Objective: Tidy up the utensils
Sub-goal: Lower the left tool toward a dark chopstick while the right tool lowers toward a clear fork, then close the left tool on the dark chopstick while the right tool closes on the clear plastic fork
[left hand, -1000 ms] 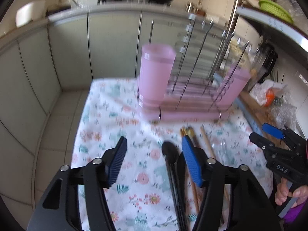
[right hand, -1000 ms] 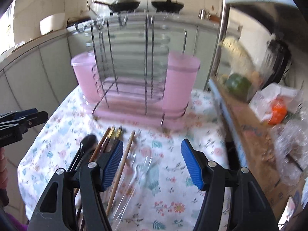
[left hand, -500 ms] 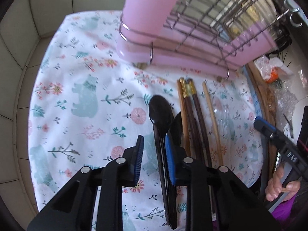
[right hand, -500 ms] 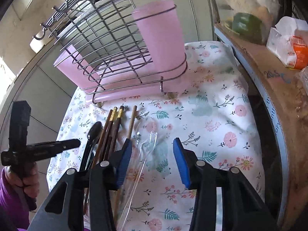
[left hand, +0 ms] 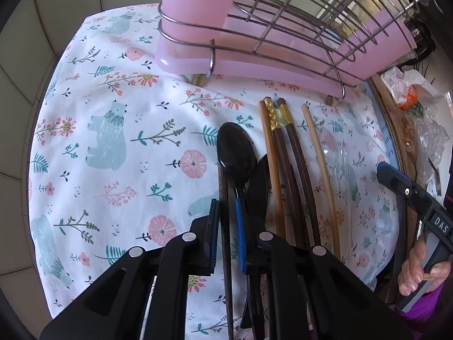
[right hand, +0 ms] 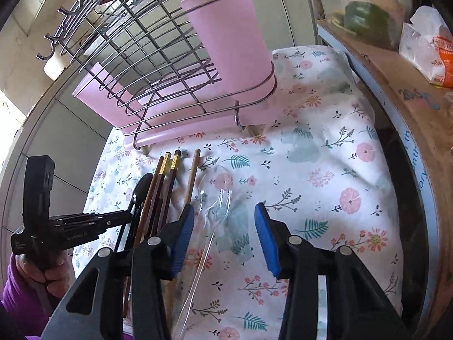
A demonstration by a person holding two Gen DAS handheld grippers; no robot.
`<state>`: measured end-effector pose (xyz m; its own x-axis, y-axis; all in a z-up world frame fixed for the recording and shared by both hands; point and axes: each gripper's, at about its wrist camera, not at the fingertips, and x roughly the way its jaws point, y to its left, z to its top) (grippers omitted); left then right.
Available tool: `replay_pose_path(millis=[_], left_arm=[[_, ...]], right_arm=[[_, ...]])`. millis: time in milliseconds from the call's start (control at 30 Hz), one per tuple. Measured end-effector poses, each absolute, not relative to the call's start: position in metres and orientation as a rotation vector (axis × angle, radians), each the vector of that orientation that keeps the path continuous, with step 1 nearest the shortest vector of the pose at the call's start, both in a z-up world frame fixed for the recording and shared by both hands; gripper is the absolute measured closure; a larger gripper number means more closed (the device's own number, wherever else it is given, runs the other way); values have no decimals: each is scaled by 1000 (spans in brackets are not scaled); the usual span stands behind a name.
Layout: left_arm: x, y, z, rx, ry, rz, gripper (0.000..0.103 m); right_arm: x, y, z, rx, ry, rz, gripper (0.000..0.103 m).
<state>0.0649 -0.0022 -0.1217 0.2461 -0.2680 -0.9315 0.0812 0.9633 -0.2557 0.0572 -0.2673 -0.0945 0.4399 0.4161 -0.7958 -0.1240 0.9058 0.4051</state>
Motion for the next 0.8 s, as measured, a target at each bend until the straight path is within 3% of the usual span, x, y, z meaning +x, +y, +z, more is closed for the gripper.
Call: replay_pose_path(millis=[333,667,800], left_arm=[[48,38,-100,-240,1223,-84,98],[56,42,-117,-227,1353,-94,95],[67,47,-113,-226,1373,-92,88]], right_arm=[[61,-285,-99,429,1103,356,59],[68,-268,-115,454,1195,408,59],[71,-269,-124,477,1241,429,71]])
